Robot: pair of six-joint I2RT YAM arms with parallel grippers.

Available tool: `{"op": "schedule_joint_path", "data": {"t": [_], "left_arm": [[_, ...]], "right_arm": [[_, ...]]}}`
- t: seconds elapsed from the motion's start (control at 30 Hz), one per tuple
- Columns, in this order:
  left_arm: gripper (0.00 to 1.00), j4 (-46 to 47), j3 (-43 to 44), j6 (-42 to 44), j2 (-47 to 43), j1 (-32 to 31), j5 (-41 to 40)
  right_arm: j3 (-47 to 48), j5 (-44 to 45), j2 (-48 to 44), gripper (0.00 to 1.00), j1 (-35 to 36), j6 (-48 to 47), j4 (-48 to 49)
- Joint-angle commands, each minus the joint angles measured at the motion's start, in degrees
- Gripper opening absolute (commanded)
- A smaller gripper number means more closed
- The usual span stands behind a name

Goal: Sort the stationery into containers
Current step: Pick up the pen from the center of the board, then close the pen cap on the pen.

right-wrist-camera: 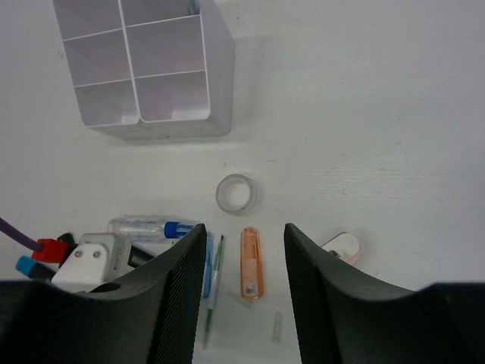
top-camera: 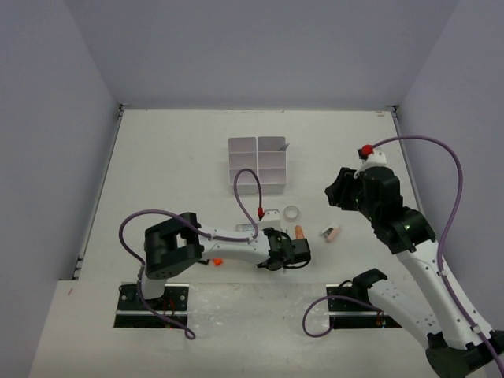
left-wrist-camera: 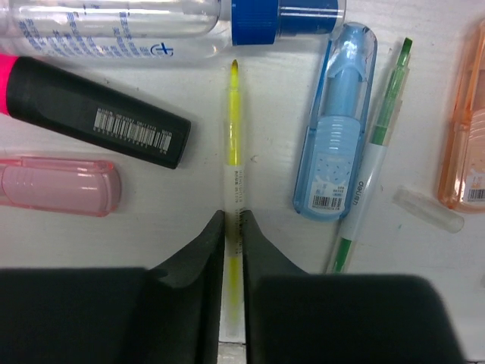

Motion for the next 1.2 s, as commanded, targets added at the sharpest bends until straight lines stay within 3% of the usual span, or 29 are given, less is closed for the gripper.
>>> {"op": "schedule_joint_path", "data": {"t": [0.0,0.13,0.3,0.4,0.53,0.73,0.93,1.17], "left_arm": [[0.00,1.2,-3.6,-0.7,-1.3,0.7,1.2],[0.00,0.0,-5.6,-0.7,-7.1,0.1,-0.4],[0.00,-1.0,-6.3,5.3,-17.1,-1.5,-5.6],[0.00,2.6,-8.3,15.1,-27.1,-3.6,-10.0],[0.00,14.6,-14.4,33.3,-42.0,-4.0,-6.8],[0.00,16.8,-17.6,41.7,-56.7,-4.0,-5.9],[0.00,12.9,-17.3,44.2,-61.1,-4.0,-6.6],[0.00,14.7,-19.0,45.6,-60.8,-4.0,-5.0]], "right_arm": [[0.1,-3.2,1.9,0.43,-0.1,0.8,-2.6],[-0.4,-3.7,3.1,0.41,-0.1,2.7,-7.4],[-2.8,-5.2,4.4,0.39,0.2,7.0,-11.4],[-5.4,-3.2,4.9,0.38,2.5,10.4,-13.3],[-6.1,1.1,8.1,0.39,10.0,16.2,-16.4],[-11.4,1.6,14.4,0.40,16.0,24.4,-12.5],[-15.0,2.2,16.0,0.36,16.6,27.1,-8.6],[-17.3,1.3,24.5,0.34,17.1,26.9,-4.7]]}}
